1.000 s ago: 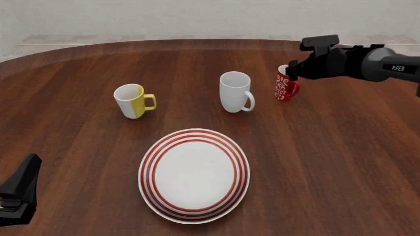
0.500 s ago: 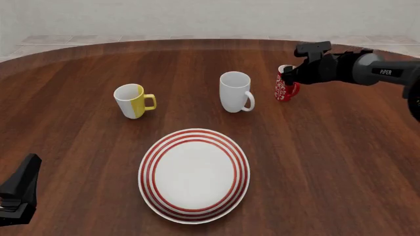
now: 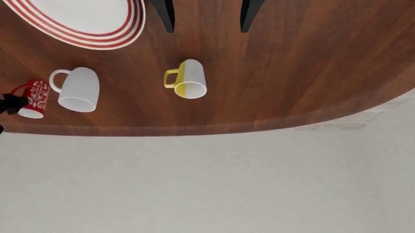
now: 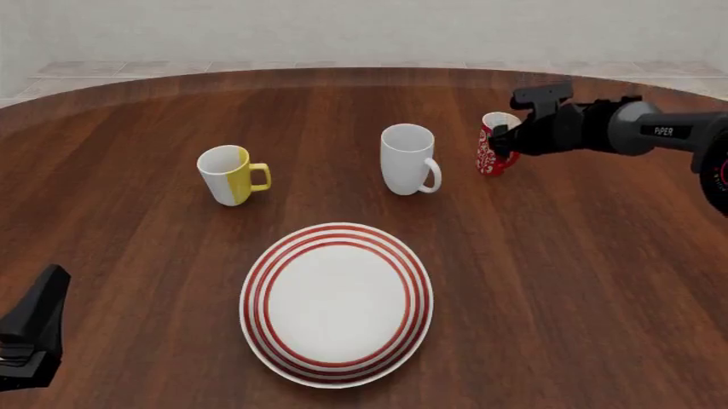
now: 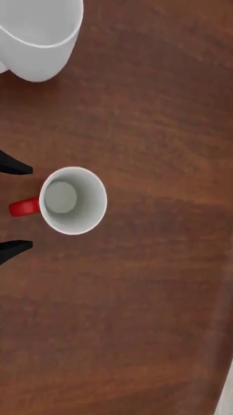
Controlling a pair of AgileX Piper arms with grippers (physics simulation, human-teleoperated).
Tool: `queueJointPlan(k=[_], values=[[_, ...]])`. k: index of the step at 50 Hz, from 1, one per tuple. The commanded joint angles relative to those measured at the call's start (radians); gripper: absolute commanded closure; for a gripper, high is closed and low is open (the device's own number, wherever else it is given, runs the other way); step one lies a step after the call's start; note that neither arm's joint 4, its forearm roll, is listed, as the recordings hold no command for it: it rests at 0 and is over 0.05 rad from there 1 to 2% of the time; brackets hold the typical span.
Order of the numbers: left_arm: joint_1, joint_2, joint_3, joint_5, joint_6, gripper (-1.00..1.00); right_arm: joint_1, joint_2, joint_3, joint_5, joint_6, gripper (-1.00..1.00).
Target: Pick up the red mug and put it on the plate
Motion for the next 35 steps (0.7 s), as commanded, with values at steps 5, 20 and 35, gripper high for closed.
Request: queueJointPlan(k=[5, 20, 35], values=[[0.003, 0.000, 0.000, -0.003, -0.003, -1.00, -0.005, 0.021, -0.011, 0.000, -0.007, -1.00], [0.005, 0.000, -0.008, 0.003, -0.006, -1.00, 0.008, 0.049, -0.023, 0.001, -0.003, -1.00], [0.004, 0.000, -0.008, 0.003, -0.007, -1.00, 0.007, 0.061, -0.027, 0.003, 0.006, -1.00]])
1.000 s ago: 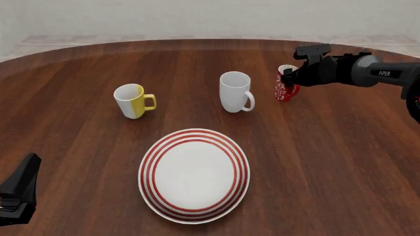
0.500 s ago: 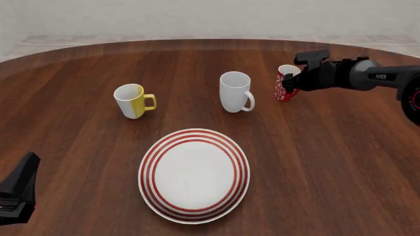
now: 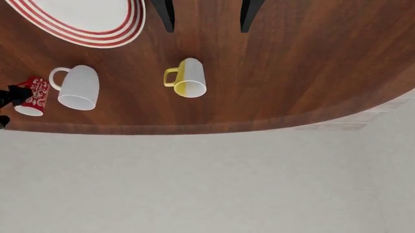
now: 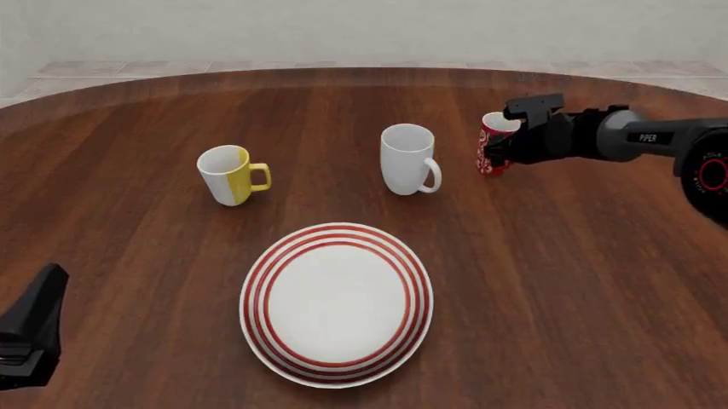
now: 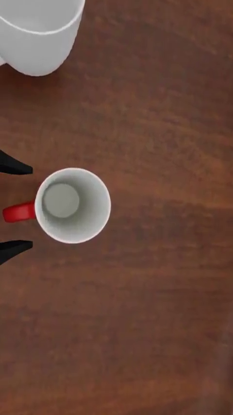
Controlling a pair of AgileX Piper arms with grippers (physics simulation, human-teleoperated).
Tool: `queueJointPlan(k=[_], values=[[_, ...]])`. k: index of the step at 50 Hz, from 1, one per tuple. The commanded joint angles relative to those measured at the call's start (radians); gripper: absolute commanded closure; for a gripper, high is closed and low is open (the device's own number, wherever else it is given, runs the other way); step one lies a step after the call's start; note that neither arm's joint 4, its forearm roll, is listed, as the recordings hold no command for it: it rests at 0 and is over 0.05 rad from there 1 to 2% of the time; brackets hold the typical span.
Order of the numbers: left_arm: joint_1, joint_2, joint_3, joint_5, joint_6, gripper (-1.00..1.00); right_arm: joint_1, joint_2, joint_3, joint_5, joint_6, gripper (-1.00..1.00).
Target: Pick up the red mug and put it on the plate
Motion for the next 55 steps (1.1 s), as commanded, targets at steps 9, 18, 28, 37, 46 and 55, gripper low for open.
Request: queueJointPlan(k=[9, 18, 28, 37, 46, 55], values=[[0.000, -0.001, 0.007, -0.004, -0.001, -1.00, -0.009, -0.006, 0.013, -0.003, 0.006, 1.00], [0.001, -0.001, 0.007, -0.005, -0.003, -1.00, -0.013, -0.027, 0.030, -0.008, 0.002, 1.00], [0.002, 0.000, -0.009, 0.008, -0.004, -1.00, -0.029, -0.093, 0.063, -0.009, -0.019, 1.00], [0.002, 0.000, 0.004, -0.003, -0.003, -1.00, -0.026, -0.211, 0.146, -0.015, -0.081, 1.00], [-0.002, 0.001, -0.014, 0.015, 0.000, -1.00, 0.023, -0.392, 0.268, -0.012, -0.098, 1.00], [-0.004, 0.001, -0.010, 0.012, 0.001, -1.00, 0.073, -0.558, 0.382, -0.010, -0.118, 1.00]])
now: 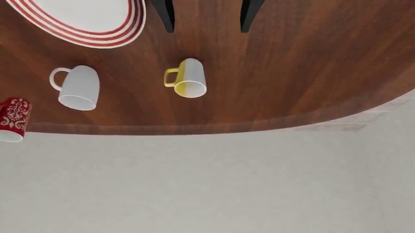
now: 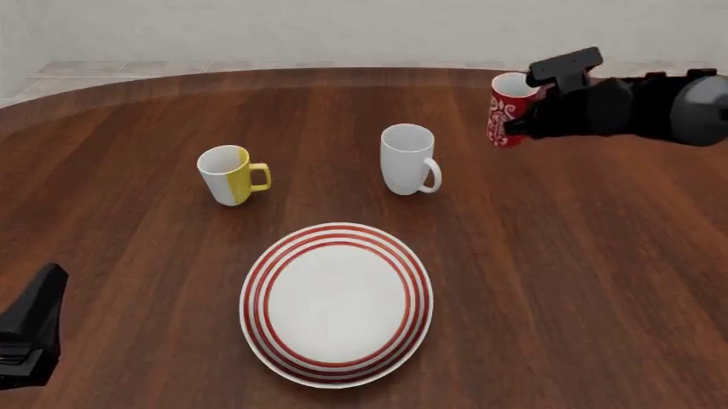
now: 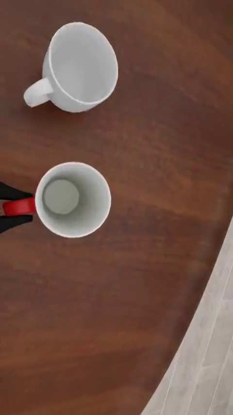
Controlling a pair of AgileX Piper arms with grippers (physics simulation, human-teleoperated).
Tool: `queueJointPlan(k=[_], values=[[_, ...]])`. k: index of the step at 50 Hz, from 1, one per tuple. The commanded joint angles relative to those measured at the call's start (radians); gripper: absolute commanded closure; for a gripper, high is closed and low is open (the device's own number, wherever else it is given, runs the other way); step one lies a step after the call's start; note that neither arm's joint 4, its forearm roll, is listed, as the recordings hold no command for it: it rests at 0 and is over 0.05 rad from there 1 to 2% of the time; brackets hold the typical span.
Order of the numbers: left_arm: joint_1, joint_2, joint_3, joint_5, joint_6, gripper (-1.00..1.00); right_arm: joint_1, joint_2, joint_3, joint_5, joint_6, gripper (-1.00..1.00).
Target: Pick up the red mug and put it on the plate
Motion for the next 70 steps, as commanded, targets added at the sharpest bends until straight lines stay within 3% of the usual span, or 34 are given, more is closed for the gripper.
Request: queueJointPlan(k=[1, 9, 23, 70], values=[[-0.003, 0.000, -0.007, 0.008, 0.002, -1.00, 0.057, -0.217, 0.139, 0.005, -0.018, 1.00], [-0.004, 0.000, -0.005, 0.005, 0.002, -1.00, 0.124, -0.346, 0.235, 0.007, -0.059, 1.00], [-0.003, -0.001, -0.007, 0.004, 0.003, -1.00, 0.215, -0.501, 0.334, 0.035, -0.083, 1.00], [-0.006, -0.001, -0.001, -0.002, 0.007, -1.00, 0.494, -0.739, 0.496, 0.115, -0.084, 1.00]])
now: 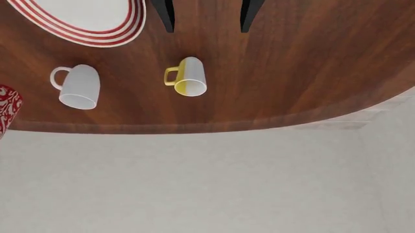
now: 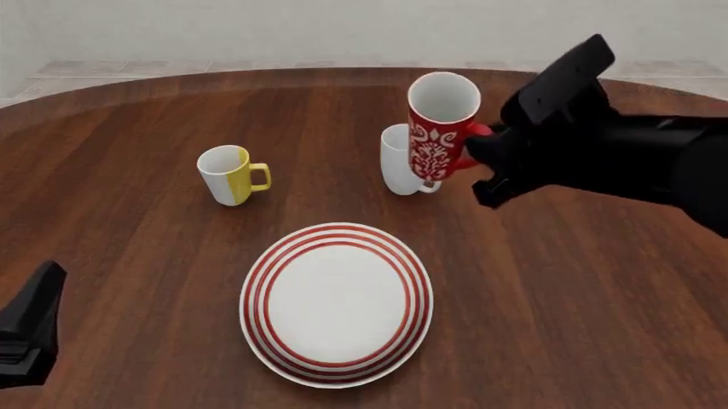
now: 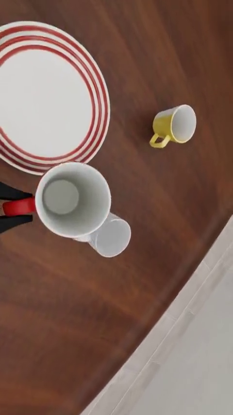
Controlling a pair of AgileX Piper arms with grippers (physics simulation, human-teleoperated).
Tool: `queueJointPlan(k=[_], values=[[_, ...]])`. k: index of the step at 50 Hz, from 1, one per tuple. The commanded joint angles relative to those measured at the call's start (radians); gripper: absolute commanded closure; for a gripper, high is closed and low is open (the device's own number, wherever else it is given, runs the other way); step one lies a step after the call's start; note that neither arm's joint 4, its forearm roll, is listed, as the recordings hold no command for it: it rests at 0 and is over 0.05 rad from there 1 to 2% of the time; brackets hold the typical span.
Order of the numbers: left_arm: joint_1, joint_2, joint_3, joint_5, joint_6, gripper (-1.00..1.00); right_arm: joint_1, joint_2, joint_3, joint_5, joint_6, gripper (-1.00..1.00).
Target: Pick up the red mug and put it on the plate
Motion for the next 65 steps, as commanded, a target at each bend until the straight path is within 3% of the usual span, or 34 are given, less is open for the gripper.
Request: queueJointPlan(k=[1, 37, 65], values=[[-0.004, 0.000, 0.006, -0.007, 0.003, -1.00, 0.055, -0.050, 0.030, 0.018, 0.015, 1.00], [0.002, 0.000, 0.004, -0.005, -0.005, -1.00, 0.231, -0.047, 0.033, 0.034, 0.079, 1.00], [0.000, 0.000, 0.004, -0.008, -0.003, -1.00, 0.309, -0.082, 0.071, 0.050, 0.135, 1.00]])
